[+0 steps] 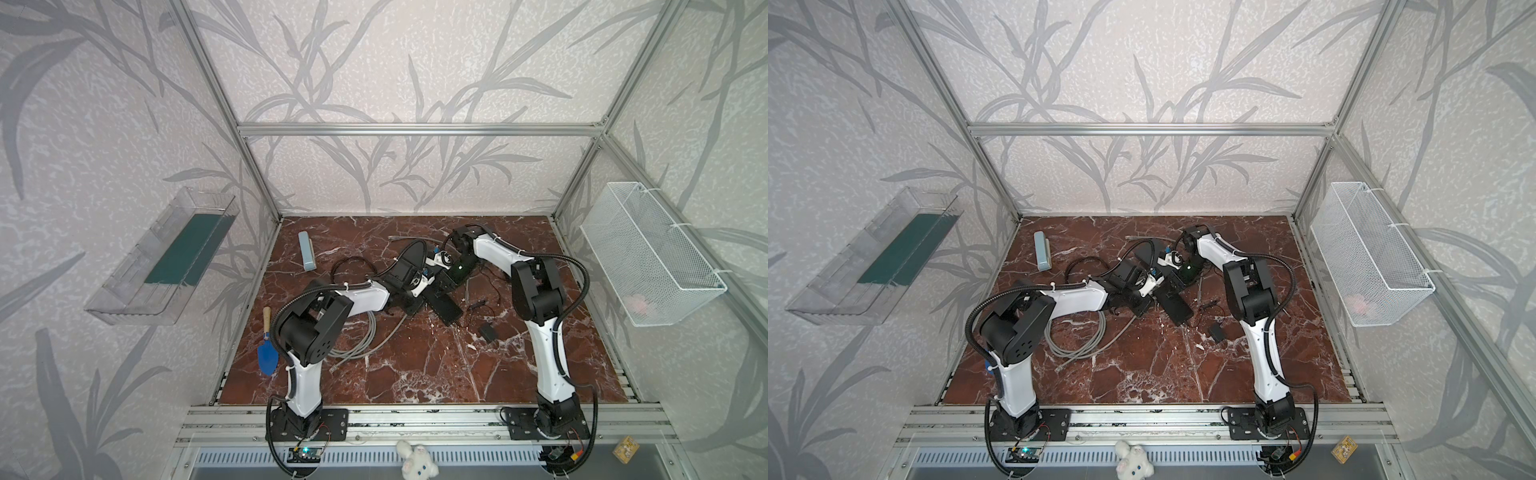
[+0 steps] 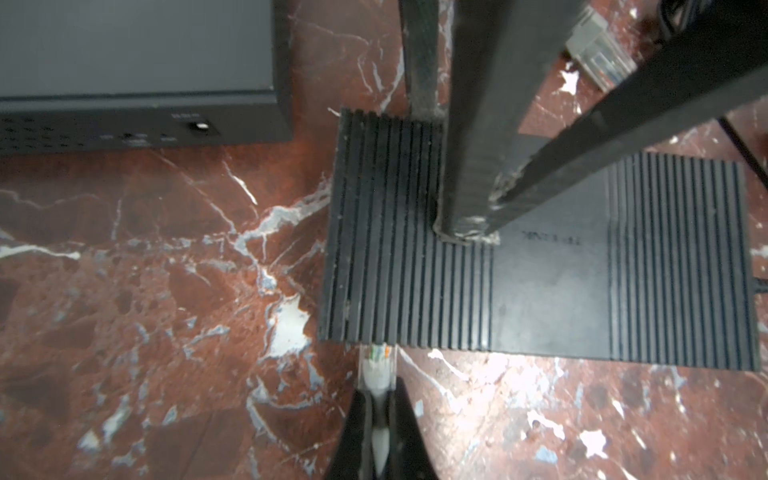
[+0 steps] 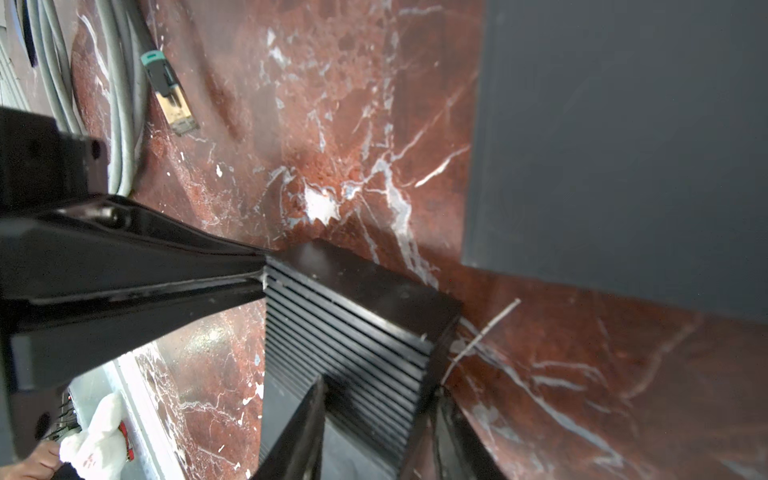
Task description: Insert the plug into the switch port
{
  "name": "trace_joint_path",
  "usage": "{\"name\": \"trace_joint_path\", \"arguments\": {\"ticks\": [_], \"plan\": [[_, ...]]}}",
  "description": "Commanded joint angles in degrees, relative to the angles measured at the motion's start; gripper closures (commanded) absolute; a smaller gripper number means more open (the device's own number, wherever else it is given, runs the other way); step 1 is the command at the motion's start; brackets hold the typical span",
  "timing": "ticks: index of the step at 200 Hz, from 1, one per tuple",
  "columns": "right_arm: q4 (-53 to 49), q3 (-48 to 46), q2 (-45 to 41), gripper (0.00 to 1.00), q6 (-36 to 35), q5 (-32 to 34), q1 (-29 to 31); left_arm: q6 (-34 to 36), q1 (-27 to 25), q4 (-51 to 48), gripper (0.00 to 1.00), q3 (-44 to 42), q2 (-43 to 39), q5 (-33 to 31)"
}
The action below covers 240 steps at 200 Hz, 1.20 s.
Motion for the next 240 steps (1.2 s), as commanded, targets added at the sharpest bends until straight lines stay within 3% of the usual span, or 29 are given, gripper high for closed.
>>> {"name": "trace_joint_path", "arguments": {"ticks": [1, 22, 56, 124, 162, 188, 211, 240], "plan": [[-4.6, -1.1, 3.8, 0.57, 0.1, -7.3, 5.7, 4.2, -1.4, 3.2, 0.94, 3.3, -0.4, 7.1], [-0.4, -3.0, 1.6, 0.51, 6.4, -9.2, 2.6, 5.1, -1.0, -3.5, 0.94, 3.5, -1.7, 4.2], [5.6, -6.6, -2.2, 0.48, 13.3, -8.8, 2.2, 5.2, 1.0, -3.7, 0.94, 0.7, -3.2, 4.4], [8.5, -7.8, 0.6, 0.47, 18.2, -0.6, 4.6, 6.4, 1.2, -3.4, 0.95, 0.6, -2.7, 8.8], [11.7, -8.3, -0.3, 0.44, 21.3, -0.8, 3.9, 6.3, 1.2, -3.3, 0.95, 0.1, -3.6, 10.1], [12.8, -8.0, -1.3, 0.47, 21.5, -0.3, 4.7, 5.1, 1.2, -2.1, 0.95, -0.7, -3.9, 9.9], [9.4, -7.7, -0.6, 0.52, 18.2, 4.6, 6.9, 4.4, 1.5, -0.7, 0.95, -1.1, -3.7, 9.3], [13.0, -15.0, -2.9, 0.58, 16.8, 4.9, 8.8, 4.4, 1.6, -0.9, 0.95, -0.5, -4.0, 8.9]]}}
